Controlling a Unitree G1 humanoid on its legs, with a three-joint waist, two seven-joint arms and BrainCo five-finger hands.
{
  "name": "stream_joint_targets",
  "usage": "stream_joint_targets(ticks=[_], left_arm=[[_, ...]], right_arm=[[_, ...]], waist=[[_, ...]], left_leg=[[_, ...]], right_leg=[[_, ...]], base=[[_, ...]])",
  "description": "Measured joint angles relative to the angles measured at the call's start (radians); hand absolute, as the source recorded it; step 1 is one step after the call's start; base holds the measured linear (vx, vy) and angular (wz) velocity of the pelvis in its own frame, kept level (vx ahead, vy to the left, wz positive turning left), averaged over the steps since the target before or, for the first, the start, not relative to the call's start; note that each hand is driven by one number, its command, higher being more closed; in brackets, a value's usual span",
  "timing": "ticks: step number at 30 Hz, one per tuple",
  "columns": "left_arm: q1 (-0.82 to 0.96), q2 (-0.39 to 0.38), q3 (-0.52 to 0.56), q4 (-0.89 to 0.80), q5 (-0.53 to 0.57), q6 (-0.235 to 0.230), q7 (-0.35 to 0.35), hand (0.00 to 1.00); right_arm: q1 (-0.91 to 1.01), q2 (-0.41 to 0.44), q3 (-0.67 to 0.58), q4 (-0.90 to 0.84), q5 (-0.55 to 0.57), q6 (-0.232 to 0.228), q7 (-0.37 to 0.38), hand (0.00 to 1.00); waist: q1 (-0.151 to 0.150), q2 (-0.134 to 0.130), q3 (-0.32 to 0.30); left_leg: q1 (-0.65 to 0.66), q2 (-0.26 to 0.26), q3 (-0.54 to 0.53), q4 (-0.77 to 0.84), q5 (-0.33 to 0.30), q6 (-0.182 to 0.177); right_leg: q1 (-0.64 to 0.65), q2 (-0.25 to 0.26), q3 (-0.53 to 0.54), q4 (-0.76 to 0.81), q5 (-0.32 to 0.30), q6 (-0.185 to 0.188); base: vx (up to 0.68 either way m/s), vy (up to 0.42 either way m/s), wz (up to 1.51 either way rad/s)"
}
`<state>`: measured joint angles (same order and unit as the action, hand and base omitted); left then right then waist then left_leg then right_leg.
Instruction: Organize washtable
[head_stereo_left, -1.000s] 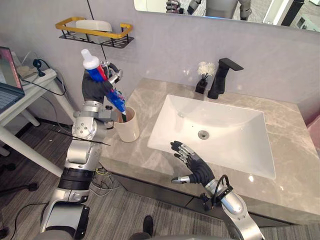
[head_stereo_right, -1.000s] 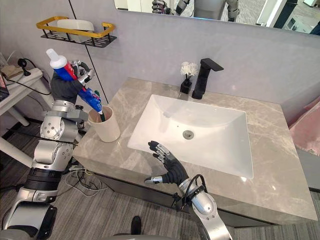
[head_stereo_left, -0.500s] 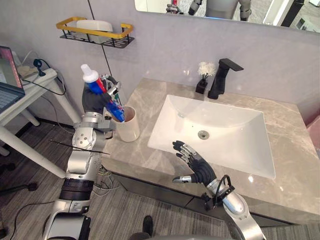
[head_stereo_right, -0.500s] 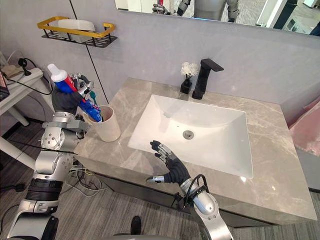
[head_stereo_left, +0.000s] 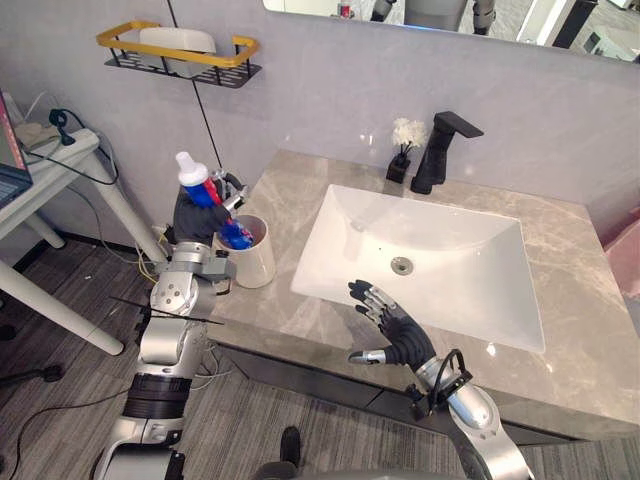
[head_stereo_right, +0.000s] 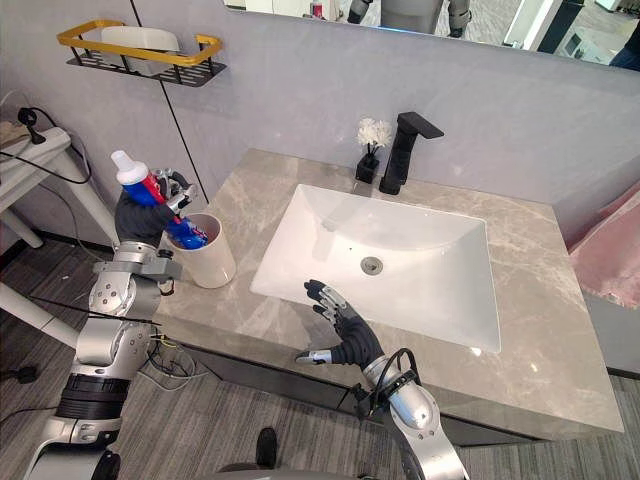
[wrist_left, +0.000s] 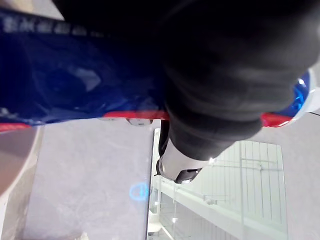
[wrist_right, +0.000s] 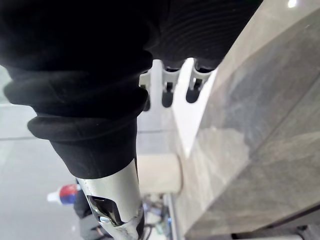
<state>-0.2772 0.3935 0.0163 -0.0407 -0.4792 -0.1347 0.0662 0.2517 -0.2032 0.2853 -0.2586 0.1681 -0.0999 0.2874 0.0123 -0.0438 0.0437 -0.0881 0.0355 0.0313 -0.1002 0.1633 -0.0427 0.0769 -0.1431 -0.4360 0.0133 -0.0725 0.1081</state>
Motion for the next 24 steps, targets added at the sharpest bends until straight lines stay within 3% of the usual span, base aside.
stream_joint_targets(ticks=[16, 21, 22, 24], left_arm=[[0.002, 0.011, 0.002, -0.029, 0.041, 0.000, -0.019, 0.00], [-0.054, 0.061, 0.088, -0.052, 0.038, -0.006, 0.008, 0.00], [-0.064, 0.096, 0.133, -0.106, 0.028, -0.015, 0.025, 1.00], [-0.064, 0.109, 0.163, -0.152, 0.019, -0.035, 0.031, 1.00]], right_arm=[[-0.005, 0.001, -0.001, 0.001, 0.000, 0.000, 0.002, 0.00], [-0.006, 0.001, 0.000, 0.022, 0.000, 0.000, 0.001, 0.00], [-0.006, 0.002, 0.001, 0.028, 0.000, 0.000, 0.002, 0.00], [-0.005, 0.001, 0.000, 0.028, 0.000, 0.000, 0.002, 0.00]], waist=[[0.001, 0.001, 0.002], [0.001, 0.002, 0.003], [0.001, 0.004, 0.004], [0.002, 0.004, 0.004]], left_leg=[[0.005, 0.003, 0.012, 0.003, 0.000, 0.000], [0.007, 0.005, 0.014, 0.000, -0.001, 0.000], [0.007, 0.003, 0.013, -0.002, -0.002, 0.000], [0.007, 0.002, 0.011, -0.002, -0.002, 0.000]], right_leg=[[-0.001, 0.001, 0.010, -0.001, 0.003, 0.000], [-0.001, 0.002, 0.013, -0.001, 0.003, -0.002], [0.000, 0.001, 0.012, -0.002, 0.003, -0.002], [0.002, 0.000, 0.010, -0.003, 0.002, -0.002]], base=[[0.00, -0.003, -0.01], [0.00, -0.004, -0.01], [0.00, 0.000, 0.00], [0.00, -0.001, 0.02]])
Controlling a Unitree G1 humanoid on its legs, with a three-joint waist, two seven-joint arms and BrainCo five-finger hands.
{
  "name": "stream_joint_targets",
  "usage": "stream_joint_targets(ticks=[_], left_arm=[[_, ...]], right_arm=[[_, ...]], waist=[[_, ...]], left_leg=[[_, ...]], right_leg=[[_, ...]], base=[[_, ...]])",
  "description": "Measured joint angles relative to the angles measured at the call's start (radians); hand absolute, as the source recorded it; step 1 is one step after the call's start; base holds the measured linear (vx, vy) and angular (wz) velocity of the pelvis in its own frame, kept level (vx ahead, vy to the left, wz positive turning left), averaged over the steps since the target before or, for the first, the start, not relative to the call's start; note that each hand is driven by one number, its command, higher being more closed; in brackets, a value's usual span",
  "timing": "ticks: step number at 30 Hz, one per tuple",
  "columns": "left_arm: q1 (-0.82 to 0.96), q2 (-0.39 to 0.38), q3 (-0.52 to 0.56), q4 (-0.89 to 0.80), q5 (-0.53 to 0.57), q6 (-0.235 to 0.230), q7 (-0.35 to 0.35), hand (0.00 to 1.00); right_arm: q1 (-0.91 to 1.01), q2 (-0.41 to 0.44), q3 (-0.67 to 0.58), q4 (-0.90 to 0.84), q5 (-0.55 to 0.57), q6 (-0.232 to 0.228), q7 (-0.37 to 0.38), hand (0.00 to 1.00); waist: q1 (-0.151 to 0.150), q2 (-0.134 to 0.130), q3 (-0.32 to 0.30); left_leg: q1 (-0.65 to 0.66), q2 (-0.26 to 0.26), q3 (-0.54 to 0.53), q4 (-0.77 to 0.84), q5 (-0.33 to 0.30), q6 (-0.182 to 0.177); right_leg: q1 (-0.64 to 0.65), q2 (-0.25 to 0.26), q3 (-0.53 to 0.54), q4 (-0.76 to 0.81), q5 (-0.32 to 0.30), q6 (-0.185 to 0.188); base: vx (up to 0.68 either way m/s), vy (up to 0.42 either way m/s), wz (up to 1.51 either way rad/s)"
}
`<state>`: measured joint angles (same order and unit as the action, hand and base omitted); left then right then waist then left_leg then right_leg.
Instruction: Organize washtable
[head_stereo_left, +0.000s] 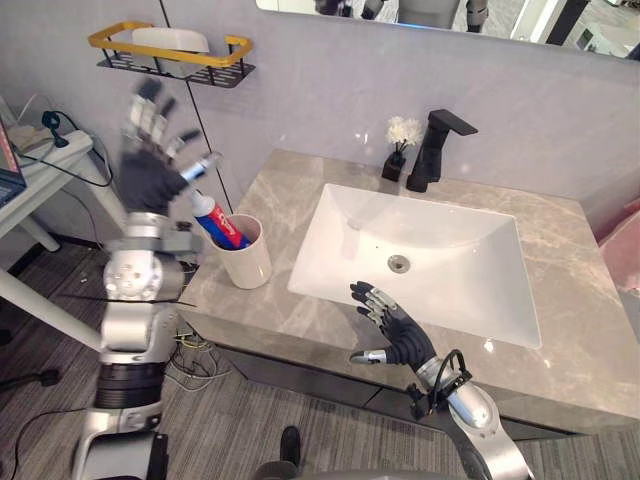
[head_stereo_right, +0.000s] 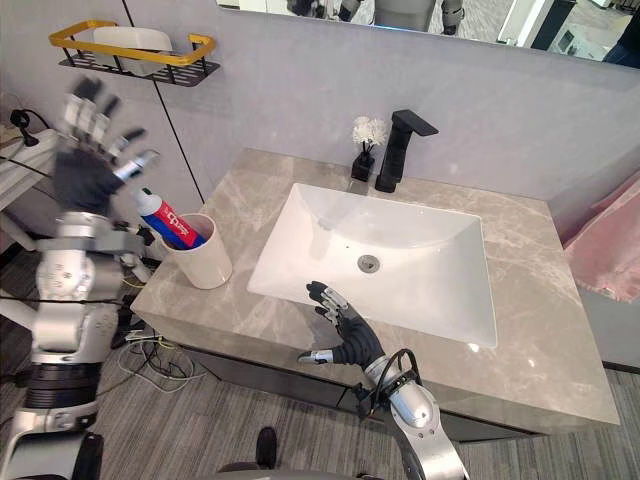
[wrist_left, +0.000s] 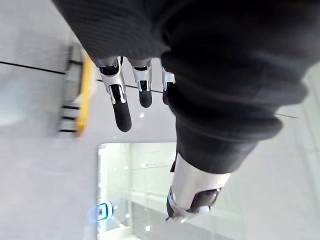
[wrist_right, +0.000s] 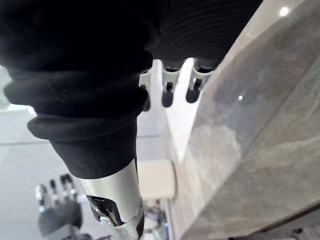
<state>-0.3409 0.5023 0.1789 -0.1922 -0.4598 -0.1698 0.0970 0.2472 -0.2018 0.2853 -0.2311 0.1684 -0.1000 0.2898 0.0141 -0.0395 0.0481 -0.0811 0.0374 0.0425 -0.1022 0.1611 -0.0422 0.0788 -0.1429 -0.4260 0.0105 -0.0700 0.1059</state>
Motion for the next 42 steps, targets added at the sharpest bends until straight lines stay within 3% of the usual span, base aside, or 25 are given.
stream_joint_targets(ticks=[5, 11, 13, 15, 18, 20, 22, 26, 32, 42], left_arm=[[0.013, 0.024, 0.119, -0.162, -0.012, -0.078, 0.003, 1.00], [0.173, 0.012, 0.245, -0.264, -0.010, -0.111, 0.015, 1.00], [0.285, -0.054, 0.290, -0.324, -0.005, -0.117, 0.012, 1.00], [0.445, -0.191, 0.292, -0.374, -0.004, -0.121, -0.008, 1.00], [0.599, -0.313, 0.226, -0.378, -0.020, -0.110, -0.040, 1.00], [0.711, -0.387, 0.110, -0.376, -0.042, -0.062, -0.093, 1.00], [0.761, -0.411, 0.046, -0.373, -0.041, -0.026, -0.132, 1.00], [0.762, -0.421, 0.003, -0.321, -0.039, 0.014, -0.188, 1.00], [0.752, -0.420, -0.056, -0.263, -0.034, 0.054, -0.209, 1.00], [0.724, -0.418, -0.068, -0.191, 0.001, 0.076, -0.225, 1.00]], right_arm=[[0.017, 0.013, -0.002, 0.000, 0.000, 0.000, 0.019, 0.00], [0.043, 0.036, -0.017, 0.000, 0.000, 0.000, 0.021, 0.00], [0.055, 0.050, -0.034, -0.001, -0.001, -0.003, 0.023, 0.00], [0.069, 0.075, -0.053, -0.001, -0.001, -0.004, 0.033, 0.00], [0.079, 0.091, -0.062, -0.001, -0.001, -0.007, 0.041, 0.00], [0.084, 0.102, -0.078, -0.001, -0.001, -0.006, 0.042, 0.00], [0.087, 0.110, -0.079, -0.001, -0.004, -0.002, 0.042, 0.00], [0.092, 0.117, -0.078, -0.001, -0.005, 0.000, 0.044, 0.00], [0.091, 0.117, -0.083, -0.001, -0.004, 0.001, 0.043, 0.00], [0.077, 0.118, -0.136, -0.012, 0.001, 0.022, 0.027, 0.00]], waist=[[0.008, 0.004, -0.001], [0.013, 0.019, 0.000], [0.022, 0.024, 0.000], [0.031, 0.027, -0.002], [0.032, 0.029, -0.002], [0.034, 0.029, -0.002], [0.036, 0.031, -0.003], [0.031, 0.038, -0.007], [0.029, 0.036, -0.006], [0.029, 0.022, 0.003]], left_leg=[[0.000, -0.003, -0.013, 0.000, 0.000, 0.000], [0.000, -0.004, -0.015, -0.001, -0.002, -0.002], [0.000, -0.004, -0.015, -0.001, -0.002, -0.002], [0.000, -0.005, -0.017, -0.001, -0.002, -0.002], [-0.002, -0.006, -0.026, -0.001, -0.003, -0.003], [-0.010, -0.005, -0.039, -0.001, -0.004, -0.005], [-0.009, -0.004, -0.039, -0.001, -0.004, -0.005], [-0.009, -0.004, -0.038, -0.001, -0.004, -0.005], [-0.010, -0.003, -0.035, -0.001, -0.002, -0.002], [-0.013, 0.000, -0.014, -0.001, -0.005, -0.003]], right_leg=[[0.008, 0.000, -0.012, -0.004, 0.000, 0.000], [0.012, 0.000, -0.014, -0.005, -0.001, 0.000], [0.013, 0.000, -0.014, -0.005, -0.001, 0.000], [0.015, 0.000, -0.018, -0.007, -0.002, -0.001], [0.022, -0.001, -0.034, -0.009, -0.005, -0.001], [0.022, -0.001, -0.040, -0.009, -0.005, -0.002], [0.022, 0.000, -0.040, -0.009, -0.005, -0.002], [0.022, 0.000, -0.043, -0.009, -0.005, -0.002], [0.021, 0.000, -0.041, -0.012, -0.005, -0.002], [0.006, 0.001, -0.023, -0.010, -0.005, -0.002]], base=[[0.00, 0.000, 0.07], [0.00, 0.000, 0.01], [0.00, 0.000, 0.00], [0.00, -0.002, 0.07], [-0.01, -0.005, 0.17], [-0.03, 0.003, 0.16], [-0.01, -0.003, 0.03], [0.00, 0.000, 0.00], [0.00, 0.000, 0.00], [0.00, -0.005, -0.05]])
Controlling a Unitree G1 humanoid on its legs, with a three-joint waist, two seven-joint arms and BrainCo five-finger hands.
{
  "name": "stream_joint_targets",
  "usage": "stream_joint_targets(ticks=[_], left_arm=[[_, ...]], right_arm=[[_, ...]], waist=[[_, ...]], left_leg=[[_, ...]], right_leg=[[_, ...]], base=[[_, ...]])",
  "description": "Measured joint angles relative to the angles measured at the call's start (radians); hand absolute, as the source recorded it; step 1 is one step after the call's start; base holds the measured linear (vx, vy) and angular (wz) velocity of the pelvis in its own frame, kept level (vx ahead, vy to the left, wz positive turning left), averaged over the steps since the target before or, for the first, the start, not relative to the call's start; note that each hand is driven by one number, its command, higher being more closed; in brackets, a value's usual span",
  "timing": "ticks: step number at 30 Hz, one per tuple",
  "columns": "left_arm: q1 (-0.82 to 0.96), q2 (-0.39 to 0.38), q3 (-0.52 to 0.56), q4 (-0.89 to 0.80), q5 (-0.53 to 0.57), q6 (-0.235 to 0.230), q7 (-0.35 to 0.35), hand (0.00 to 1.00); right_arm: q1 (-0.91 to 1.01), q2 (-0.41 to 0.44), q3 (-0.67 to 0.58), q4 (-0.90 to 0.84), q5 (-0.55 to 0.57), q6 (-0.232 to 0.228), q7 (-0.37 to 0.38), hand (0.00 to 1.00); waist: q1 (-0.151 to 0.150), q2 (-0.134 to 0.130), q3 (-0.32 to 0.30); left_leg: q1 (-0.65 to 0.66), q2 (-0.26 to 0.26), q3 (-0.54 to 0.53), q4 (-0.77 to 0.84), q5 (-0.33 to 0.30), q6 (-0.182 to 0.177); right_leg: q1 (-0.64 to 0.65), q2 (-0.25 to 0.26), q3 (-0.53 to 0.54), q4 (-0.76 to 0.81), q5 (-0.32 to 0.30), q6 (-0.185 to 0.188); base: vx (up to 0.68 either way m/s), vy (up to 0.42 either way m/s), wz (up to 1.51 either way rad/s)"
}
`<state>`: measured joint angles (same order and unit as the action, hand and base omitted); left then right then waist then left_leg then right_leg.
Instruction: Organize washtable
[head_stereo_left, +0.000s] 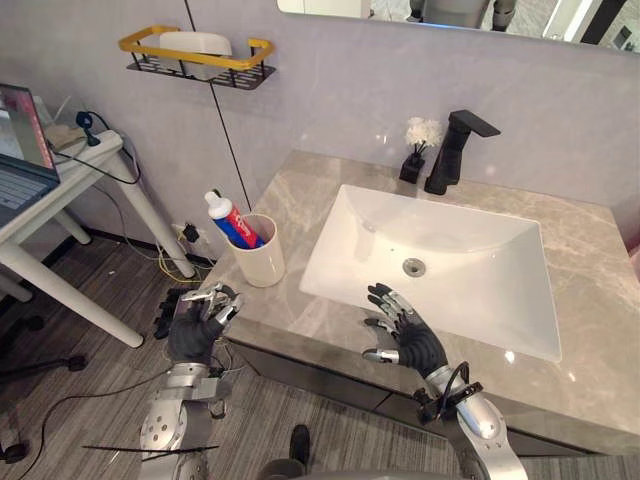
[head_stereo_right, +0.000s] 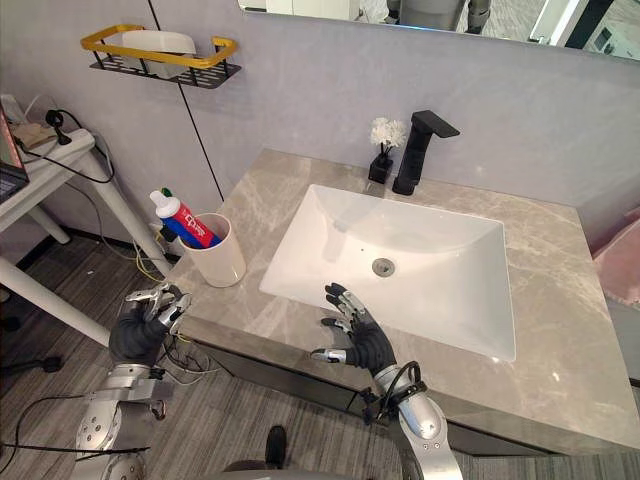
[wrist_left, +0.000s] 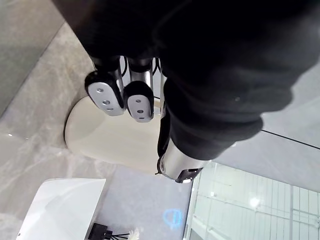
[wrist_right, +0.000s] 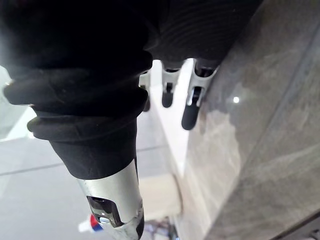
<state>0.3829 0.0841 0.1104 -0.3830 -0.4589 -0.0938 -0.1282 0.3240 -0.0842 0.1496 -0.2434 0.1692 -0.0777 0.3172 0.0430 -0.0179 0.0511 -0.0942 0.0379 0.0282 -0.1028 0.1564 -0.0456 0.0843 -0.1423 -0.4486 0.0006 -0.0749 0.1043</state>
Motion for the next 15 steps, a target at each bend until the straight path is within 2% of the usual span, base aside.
stream_joint_targets(ticks=[6, 15], left_arm=[[-0.014, 0.001, -0.005, 0.036, 0.001, 0.003, 0.002, 1.00], [-0.036, 0.001, -0.009, 0.039, 0.003, 0.009, 0.025, 1.00]], right_arm=[[-0.001, 0.020, -0.053, -0.012, 0.038, 0.012, -0.039, 0.00], [-0.013, 0.024, -0.138, -0.066, 0.039, 0.016, -0.079, 0.00]], waist=[[-0.002, -0.010, 0.010], [0.000, -0.041, 0.054]], left_leg=[[-0.002, -0.002, 0.007, 0.000, -0.007, 0.006], [-0.024, -0.002, 0.018, 0.001, -0.005, 0.010]], right_leg=[[-0.006, -0.001, 0.009, 0.000, 0.000, 0.000], [-0.034, -0.001, 0.017, 0.002, 0.007, 0.009]], base=[[0.01, -0.005, -0.04], [0.01, -0.004, -0.03]])
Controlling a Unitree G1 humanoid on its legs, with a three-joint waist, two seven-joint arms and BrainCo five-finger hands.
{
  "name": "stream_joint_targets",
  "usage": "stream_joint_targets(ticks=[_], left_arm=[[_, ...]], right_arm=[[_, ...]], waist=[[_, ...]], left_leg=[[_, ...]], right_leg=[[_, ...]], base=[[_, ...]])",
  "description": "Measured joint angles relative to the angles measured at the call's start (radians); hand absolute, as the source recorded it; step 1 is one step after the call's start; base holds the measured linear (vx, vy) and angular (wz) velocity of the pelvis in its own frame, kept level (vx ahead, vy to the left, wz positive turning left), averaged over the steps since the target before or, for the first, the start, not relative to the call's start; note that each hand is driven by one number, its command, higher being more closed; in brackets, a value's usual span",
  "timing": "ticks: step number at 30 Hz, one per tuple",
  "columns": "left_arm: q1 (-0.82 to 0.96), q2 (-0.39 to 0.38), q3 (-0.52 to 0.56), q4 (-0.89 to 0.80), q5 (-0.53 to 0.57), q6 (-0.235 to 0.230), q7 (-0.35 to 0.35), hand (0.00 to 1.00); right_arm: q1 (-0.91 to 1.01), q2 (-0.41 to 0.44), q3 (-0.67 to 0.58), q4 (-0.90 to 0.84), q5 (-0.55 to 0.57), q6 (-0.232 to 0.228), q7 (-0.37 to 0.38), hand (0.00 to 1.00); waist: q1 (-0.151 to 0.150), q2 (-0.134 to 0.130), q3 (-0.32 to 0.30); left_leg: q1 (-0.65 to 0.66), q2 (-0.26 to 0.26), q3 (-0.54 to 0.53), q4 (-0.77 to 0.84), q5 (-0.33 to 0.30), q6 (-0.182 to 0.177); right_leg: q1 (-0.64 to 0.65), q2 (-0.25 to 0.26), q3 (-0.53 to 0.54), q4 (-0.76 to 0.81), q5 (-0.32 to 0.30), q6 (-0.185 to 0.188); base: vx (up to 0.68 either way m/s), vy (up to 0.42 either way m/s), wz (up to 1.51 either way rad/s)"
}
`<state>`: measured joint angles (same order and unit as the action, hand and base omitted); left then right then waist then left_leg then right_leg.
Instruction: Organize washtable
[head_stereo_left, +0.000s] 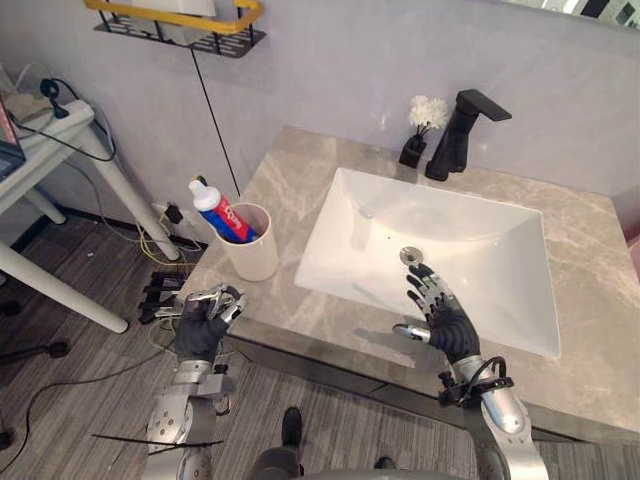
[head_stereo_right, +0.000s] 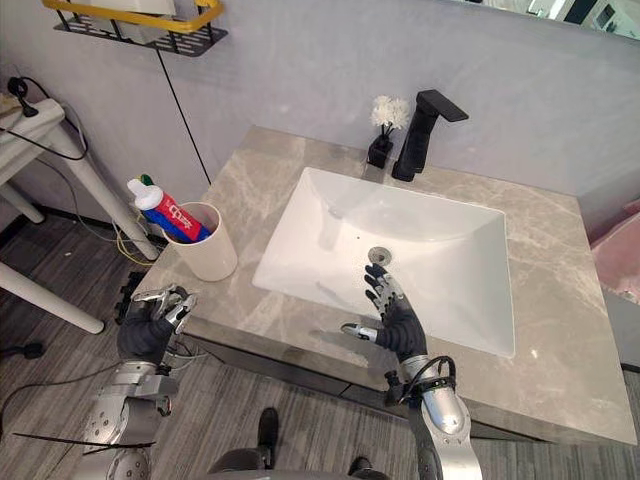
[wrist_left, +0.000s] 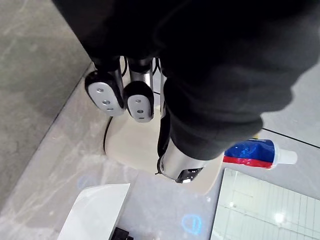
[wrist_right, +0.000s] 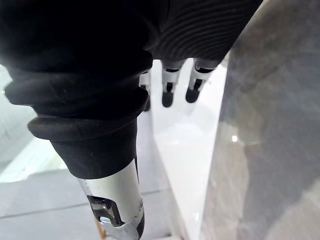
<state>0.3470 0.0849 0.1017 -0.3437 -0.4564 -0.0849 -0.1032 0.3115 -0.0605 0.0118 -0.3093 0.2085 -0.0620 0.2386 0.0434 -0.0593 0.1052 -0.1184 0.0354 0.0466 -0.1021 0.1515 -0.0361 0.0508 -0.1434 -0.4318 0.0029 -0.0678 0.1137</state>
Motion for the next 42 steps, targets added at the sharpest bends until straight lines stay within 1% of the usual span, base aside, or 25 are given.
stream_joint_targets(ticks=[5, 7, 11, 18, 22, 26, 29, 38, 42], left_arm=[[-0.030, 0.000, 0.015, -0.001, 0.011, -0.001, 0.005, 1.00], [-0.047, 0.000, 0.022, -0.001, 0.020, -0.001, 0.022, 1.00], [-0.081, 0.001, 0.026, -0.001, 0.038, 0.000, 0.024, 1.00], [-0.098, 0.019, 0.044, -0.001, 0.044, 0.000, 0.043, 1.00], [-0.110, 0.022, 0.065, -0.001, 0.076, 0.000, 0.044, 1.00], [-0.125, 0.047, 0.067, -0.001, 0.079, 0.000, 0.047, 1.00], [-0.137, 0.049, 0.069, 0.000, 0.080, 0.000, 0.063, 1.00], [-0.179, 0.084, 0.080, 0.044, 0.079, 0.001, 0.063, 1.00], [-0.184, 0.085, 0.073, 0.044, 0.080, 0.002, 0.063, 1.00]], right_arm=[[-0.004, -0.002, -0.008, -0.030, 0.009, 0.000, -0.018, 0.00], [-0.010, -0.002, -0.009, -0.032, 0.016, 0.000, -0.018, 0.00], [-0.012, -0.002, -0.012, -0.032, 0.017, 0.000, -0.018, 0.00], [-0.018, -0.002, -0.012, -0.032, 0.017, 0.000, -0.017, 0.00], [-0.019, -0.002, -0.012, -0.032, 0.017, 0.000, -0.017, 0.00], [-0.018, -0.002, -0.012, -0.032, 0.017, 0.000, -0.016, 0.00], [-0.019, -0.002, -0.012, -0.032, 0.017, 0.000, -0.016, 0.00], [-0.019, -0.002, -0.009, -0.032, 0.026, 0.000, -0.015, 0.00], [-0.019, -0.002, -0.003, -0.032, 0.026, 0.000, -0.015, 0.00]], waist=[[0.000, -0.007, 0.012], [0.000, -0.010, 0.018], [-0.001, -0.015, 0.035], [-0.003, -0.015, 0.041], [-0.003, -0.015, 0.041], [-0.003, -0.017, 0.042], [-0.004, -0.018, 0.043], [-0.005, -0.027, 0.055], [-0.006, -0.027, 0.055]], left_leg=[[-0.010, 0.000, 0.011, 0.004, -0.003, 0.000], [-0.011, 0.001, 0.015, 0.004, -0.004, 0.000], [-0.011, 0.001, 0.022, 0.004, -0.007, 0.000], [-0.008, 0.001, 0.036, 0.004, -0.012, 0.000], [-0.008, 0.000, 0.045, 0.005, -0.012, 0.002], [-0.008, -0.001, 0.047, 0.005, -0.012, 0.003], [-0.006, -0.001, 0.050, 0.005, -0.013, 0.004], [-0.005, 0.000, 0.066, 0.005, -0.017, 0.006], [-0.005, -0.001, 0.077, 0.005, -0.019, 0.008]], right_leg=[[-0.016, -0.001, 0.013, 0.001, 0.005, 0.004], [-0.020, -0.001, 0.020, 0.002, 0.005, 0.004], [-0.021, -0.002, 0.025, 0.004, 0.005, 0.004], [-0.030, -0.006, 0.035, 0.008, 0.006, 0.004], [-0.037, -0.008, 0.046, 0.011, 0.006, 0.003], [-0.038, -0.010, 0.048, 0.011, 0.006, 0.003], [-0.039, -0.010, 0.050, 0.011, 0.007, 0.003], [-0.047, -0.011, 0.064, 0.010, 0.009, 0.002], [-0.054, -0.014, 0.078, 0.010, 0.013, 0.003]], base=[[0.03, -0.002, -0.07], [0.02, -0.003, -0.08], [0.01, 0.000, -0.03], [0.00, 0.005, -0.05], [0.00, 0.010, -0.08], [0.00, 0.000, 0.00], [0.00, 0.000, 0.00], [0.00, 0.004, -0.04], [0.02, 0.011, -0.11]])
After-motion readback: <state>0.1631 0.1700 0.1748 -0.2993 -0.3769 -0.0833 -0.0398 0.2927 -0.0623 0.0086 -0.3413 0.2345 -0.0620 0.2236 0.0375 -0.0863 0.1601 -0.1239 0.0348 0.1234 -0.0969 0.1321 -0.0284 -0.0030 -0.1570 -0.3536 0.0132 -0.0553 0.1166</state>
